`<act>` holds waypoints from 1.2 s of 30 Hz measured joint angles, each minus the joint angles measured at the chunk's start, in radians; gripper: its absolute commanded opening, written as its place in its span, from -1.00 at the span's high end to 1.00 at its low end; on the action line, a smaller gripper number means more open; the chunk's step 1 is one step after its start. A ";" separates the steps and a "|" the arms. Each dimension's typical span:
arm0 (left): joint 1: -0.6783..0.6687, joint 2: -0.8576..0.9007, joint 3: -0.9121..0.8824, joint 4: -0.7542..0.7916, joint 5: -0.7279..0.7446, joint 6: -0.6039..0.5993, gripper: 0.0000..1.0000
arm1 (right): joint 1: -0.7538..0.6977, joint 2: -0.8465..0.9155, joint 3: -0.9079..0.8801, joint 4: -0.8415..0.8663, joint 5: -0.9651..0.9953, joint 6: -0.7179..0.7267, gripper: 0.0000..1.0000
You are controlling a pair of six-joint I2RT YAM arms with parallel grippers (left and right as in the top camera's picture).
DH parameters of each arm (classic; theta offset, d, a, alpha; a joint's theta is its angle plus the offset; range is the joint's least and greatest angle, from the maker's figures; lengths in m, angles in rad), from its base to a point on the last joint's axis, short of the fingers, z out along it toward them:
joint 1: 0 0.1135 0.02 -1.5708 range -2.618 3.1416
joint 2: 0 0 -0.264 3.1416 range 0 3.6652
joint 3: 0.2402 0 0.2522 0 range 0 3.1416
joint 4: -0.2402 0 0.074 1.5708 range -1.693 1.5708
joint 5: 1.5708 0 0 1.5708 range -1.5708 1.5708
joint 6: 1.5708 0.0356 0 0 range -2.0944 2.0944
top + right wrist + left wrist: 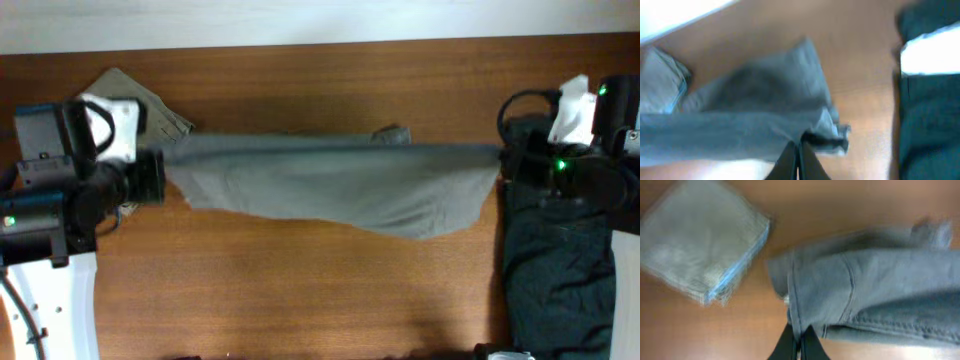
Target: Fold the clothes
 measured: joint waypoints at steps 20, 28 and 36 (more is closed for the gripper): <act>-0.001 0.420 0.365 0.703 0.388 -0.071 1.00 | -0.020 0.161 0.074 0.833 0.000 0.109 0.91; -0.003 0.425 0.785 -0.024 0.405 0.072 0.99 | -0.067 0.132 0.250 0.249 -0.009 -0.027 0.92; -0.002 0.543 0.721 -0.326 0.285 0.141 0.99 | -0.067 0.232 0.213 0.005 -0.123 -0.186 0.92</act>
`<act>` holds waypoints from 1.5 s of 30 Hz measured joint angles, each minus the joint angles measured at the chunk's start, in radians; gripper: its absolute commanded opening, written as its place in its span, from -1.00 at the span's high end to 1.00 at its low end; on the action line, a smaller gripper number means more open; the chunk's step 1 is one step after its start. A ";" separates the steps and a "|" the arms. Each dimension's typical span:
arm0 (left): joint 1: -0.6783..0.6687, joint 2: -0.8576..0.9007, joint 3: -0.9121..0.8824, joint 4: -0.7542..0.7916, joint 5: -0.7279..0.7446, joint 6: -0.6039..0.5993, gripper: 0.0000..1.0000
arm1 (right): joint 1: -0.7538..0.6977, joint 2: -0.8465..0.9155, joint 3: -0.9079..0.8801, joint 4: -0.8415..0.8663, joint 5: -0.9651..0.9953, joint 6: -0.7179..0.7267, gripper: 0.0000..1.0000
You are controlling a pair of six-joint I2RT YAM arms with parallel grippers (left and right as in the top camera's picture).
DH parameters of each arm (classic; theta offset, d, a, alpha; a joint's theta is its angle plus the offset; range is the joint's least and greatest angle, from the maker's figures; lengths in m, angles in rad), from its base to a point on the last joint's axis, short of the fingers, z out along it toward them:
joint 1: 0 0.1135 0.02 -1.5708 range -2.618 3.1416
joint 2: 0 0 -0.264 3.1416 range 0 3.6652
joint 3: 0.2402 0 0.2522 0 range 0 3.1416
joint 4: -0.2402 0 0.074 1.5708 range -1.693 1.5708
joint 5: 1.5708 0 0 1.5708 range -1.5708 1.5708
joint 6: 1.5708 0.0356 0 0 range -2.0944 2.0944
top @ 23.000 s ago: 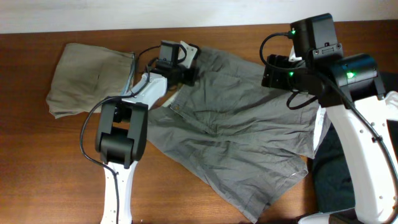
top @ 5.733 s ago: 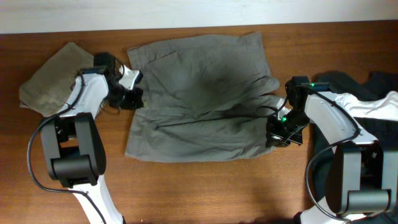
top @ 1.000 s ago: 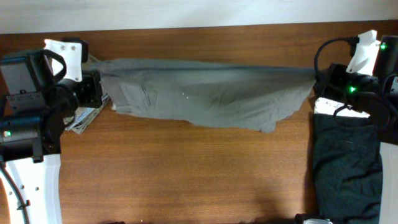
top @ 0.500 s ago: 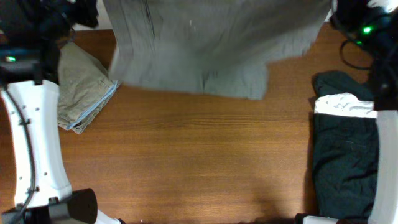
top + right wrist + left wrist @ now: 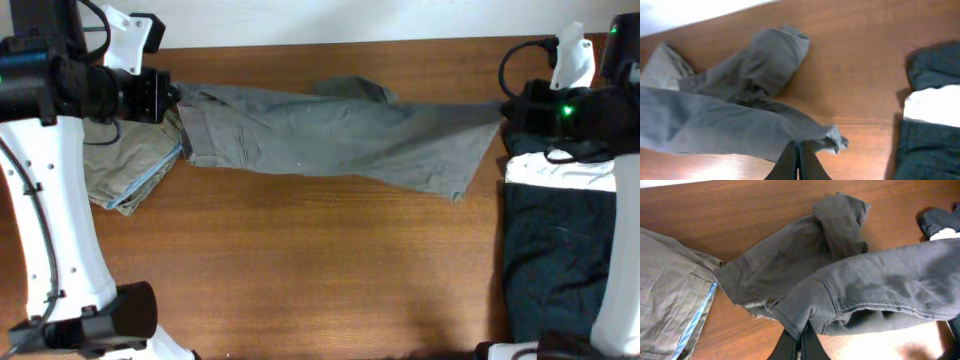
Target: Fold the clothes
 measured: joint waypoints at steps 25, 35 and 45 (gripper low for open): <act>0.000 -0.570 0.036 0.097 -0.164 0.010 1.00 | 0.016 -0.556 0.086 0.080 0.024 0.211 0.92; -0.004 0.181 0.016 0.718 0.082 -0.124 0.99 | 0.000 0.218 0.158 0.542 -0.169 0.216 0.92; -0.121 0.061 0.402 0.139 0.056 -0.101 0.97 | -0.086 0.131 0.561 -0.129 -0.169 0.053 0.92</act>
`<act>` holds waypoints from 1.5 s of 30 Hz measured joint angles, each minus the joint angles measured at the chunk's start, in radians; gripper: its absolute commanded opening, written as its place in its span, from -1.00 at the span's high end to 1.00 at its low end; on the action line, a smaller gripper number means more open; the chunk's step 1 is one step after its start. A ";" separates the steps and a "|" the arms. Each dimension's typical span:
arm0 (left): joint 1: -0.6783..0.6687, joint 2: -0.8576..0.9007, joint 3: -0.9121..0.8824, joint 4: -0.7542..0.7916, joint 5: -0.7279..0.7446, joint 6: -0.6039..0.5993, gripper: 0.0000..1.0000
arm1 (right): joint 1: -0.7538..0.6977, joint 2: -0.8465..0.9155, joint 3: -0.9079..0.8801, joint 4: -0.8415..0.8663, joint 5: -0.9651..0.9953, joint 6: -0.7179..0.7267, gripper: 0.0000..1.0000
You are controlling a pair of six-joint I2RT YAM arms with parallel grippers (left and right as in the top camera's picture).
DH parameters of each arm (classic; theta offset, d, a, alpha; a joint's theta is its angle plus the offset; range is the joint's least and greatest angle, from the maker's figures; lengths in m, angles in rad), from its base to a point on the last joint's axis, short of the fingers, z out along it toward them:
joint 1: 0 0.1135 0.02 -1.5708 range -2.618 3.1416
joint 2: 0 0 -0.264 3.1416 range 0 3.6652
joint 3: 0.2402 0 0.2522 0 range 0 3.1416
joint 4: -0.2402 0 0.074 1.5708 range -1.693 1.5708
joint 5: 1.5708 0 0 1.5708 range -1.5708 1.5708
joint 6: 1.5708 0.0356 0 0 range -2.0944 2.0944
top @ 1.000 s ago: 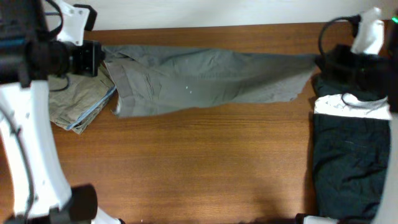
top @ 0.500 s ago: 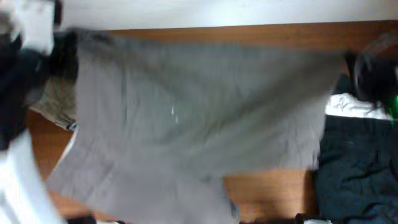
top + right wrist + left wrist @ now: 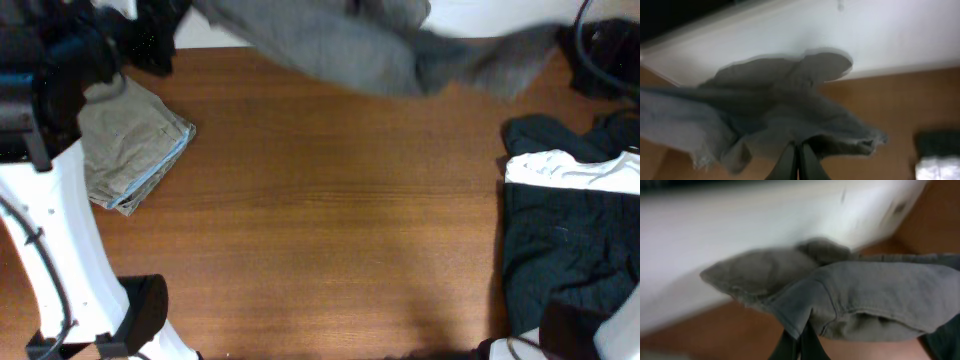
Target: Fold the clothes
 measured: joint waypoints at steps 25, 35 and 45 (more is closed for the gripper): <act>-0.056 -0.080 -1.048 0.117 -0.348 0.039 0.80 | 0.164 0.256 -0.407 0.434 0.285 0.111 0.92; -0.056 0.070 -1.049 0.434 -0.519 0.028 -0.04 | 0.311 0.575 -0.410 0.909 0.267 0.130 0.92; 0.034 0.253 -1.050 0.543 -0.246 0.022 -0.34 | 0.333 0.599 -0.410 0.904 0.267 0.130 0.92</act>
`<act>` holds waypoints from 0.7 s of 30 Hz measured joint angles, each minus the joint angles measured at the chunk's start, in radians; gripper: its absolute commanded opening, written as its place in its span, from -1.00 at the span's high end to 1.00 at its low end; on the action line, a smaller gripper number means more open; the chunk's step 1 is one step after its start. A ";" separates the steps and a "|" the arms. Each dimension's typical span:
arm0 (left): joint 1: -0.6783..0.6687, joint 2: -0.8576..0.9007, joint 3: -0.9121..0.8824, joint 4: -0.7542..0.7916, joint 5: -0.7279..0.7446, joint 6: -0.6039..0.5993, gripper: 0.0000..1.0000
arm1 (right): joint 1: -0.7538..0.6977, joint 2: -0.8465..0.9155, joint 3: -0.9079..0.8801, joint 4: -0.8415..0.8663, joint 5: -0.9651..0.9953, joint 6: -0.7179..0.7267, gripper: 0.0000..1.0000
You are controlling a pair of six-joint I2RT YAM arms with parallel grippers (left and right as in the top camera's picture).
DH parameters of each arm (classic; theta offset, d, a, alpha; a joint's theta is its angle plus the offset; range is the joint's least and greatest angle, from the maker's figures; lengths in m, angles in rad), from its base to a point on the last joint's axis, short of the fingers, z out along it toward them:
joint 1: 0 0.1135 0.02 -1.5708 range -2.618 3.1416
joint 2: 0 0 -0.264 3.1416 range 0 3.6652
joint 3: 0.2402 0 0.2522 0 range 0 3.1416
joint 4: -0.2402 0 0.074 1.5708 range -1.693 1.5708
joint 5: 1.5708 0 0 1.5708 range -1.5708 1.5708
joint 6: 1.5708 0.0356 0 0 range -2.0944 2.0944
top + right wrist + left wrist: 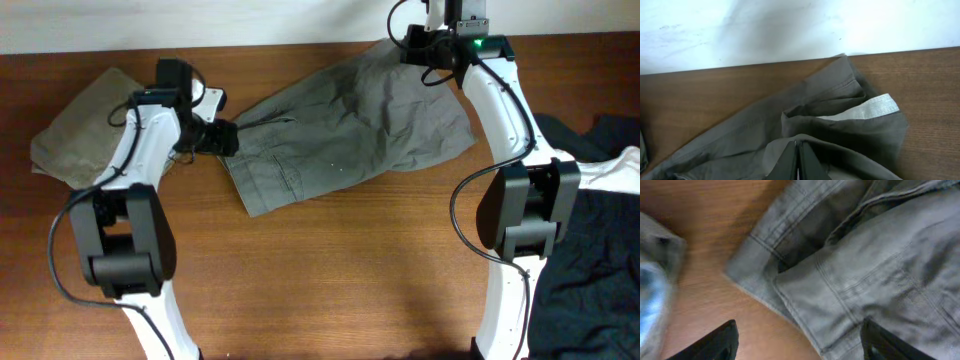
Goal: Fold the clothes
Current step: 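Grasp the shorts' left and right edges and pull them flat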
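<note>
The grey garment [350, 130] lies spread out on the wooden table [330, 280], running from the left-centre to the back right. My left gripper [224, 137] stands open at its left waist corner, and in the left wrist view the left gripper [797, 349] has the garment's seamed edge [790, 290] lying loose between its wide-apart fingers [710, 342]. At the back, my right gripper [443, 48] is shut on the far edge of the garment. Seen from the right wrist, the right gripper [799, 160] pinches a fold of the grey cloth [740, 145].
A folded khaki garment [75, 135] sits at the far left, close behind my left arm. A dark pile of clothes [590, 260] with a white cloth [615, 170] on it fills the right side. The white wall [790, 30] runs along the table's back edge.
The garment was held up in the air at the back by both grippers; now it lies spread on the table. My left gripper has opened and let go, while the right stays shut on it.
Both grippers first held the grey garment stretched across the table's middle. Then they held it farther back, then lifted high over the back edge. Now it lies flat toward the back centre, free of the left gripper and pinched by the right.
</note>
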 measured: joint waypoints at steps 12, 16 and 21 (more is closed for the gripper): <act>0.043 0.061 -0.001 0.089 0.310 0.033 0.63 | 0.000 0.000 0.000 -0.031 0.000 0.001 0.92; 0.043 0.061 -0.001 0.089 0.285 0.040 1.00 | 0.000 0.000 0.000 -0.043 0.000 0.001 0.92; 0.051 0.061 0.036 -0.027 0.261 0.029 0.99 | 0.000 0.000 0.000 -0.005 0.000 0.006 0.92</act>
